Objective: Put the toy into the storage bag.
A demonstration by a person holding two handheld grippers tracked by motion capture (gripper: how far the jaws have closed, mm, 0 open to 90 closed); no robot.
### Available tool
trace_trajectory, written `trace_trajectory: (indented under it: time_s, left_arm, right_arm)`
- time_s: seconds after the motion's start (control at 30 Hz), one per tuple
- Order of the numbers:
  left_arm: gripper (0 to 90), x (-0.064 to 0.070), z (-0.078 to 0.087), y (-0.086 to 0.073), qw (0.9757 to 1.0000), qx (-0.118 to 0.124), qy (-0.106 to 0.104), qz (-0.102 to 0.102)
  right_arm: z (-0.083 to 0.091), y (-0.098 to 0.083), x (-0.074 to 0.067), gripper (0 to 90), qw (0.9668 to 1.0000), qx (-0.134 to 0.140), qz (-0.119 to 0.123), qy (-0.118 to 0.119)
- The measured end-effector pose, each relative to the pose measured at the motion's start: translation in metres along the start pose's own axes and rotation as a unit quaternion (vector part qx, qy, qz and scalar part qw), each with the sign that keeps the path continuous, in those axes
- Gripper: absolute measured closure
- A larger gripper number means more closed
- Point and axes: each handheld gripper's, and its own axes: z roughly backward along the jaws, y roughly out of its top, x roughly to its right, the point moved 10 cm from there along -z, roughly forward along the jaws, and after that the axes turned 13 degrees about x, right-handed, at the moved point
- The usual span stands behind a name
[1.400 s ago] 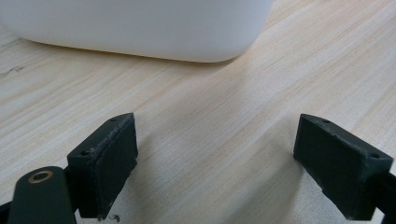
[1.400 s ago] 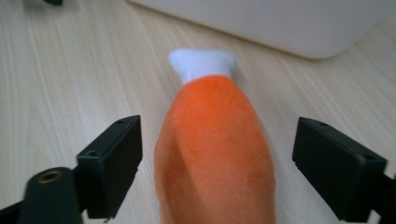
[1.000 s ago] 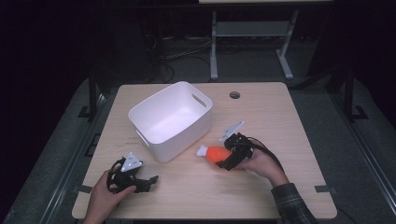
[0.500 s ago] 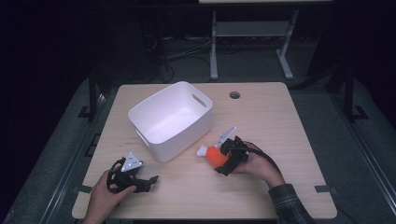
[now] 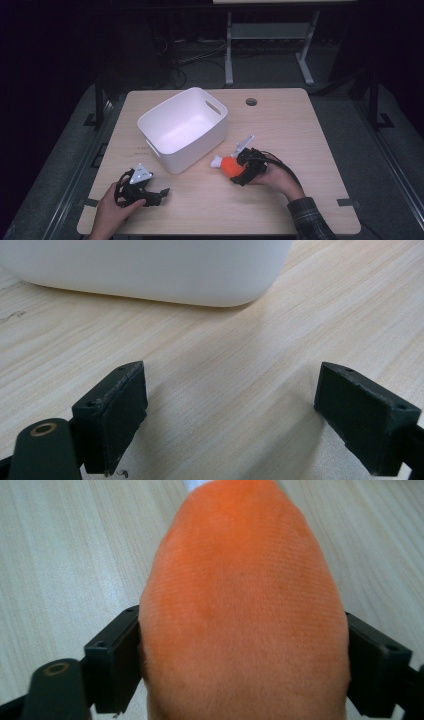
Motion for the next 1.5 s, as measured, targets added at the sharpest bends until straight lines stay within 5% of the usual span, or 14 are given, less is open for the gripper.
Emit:
trace_trajectory:
  time_s: [0.73,1.5]
  left_arm:
    - [12.8,0.000,0.000,0.000,1.0000,0.000,0.000,0.000]
    - [12.7,0.000,0.000,0.000,1.0000,0.000,0.000,0.000]
  right_arm:
    - [0.021,0.007,0.004,21.7,0.9995,0.022,-0.020,-0.005]
    - [0.056,0.028,0.015,21.7,0.9990,0.039,-0.013,-0.018]
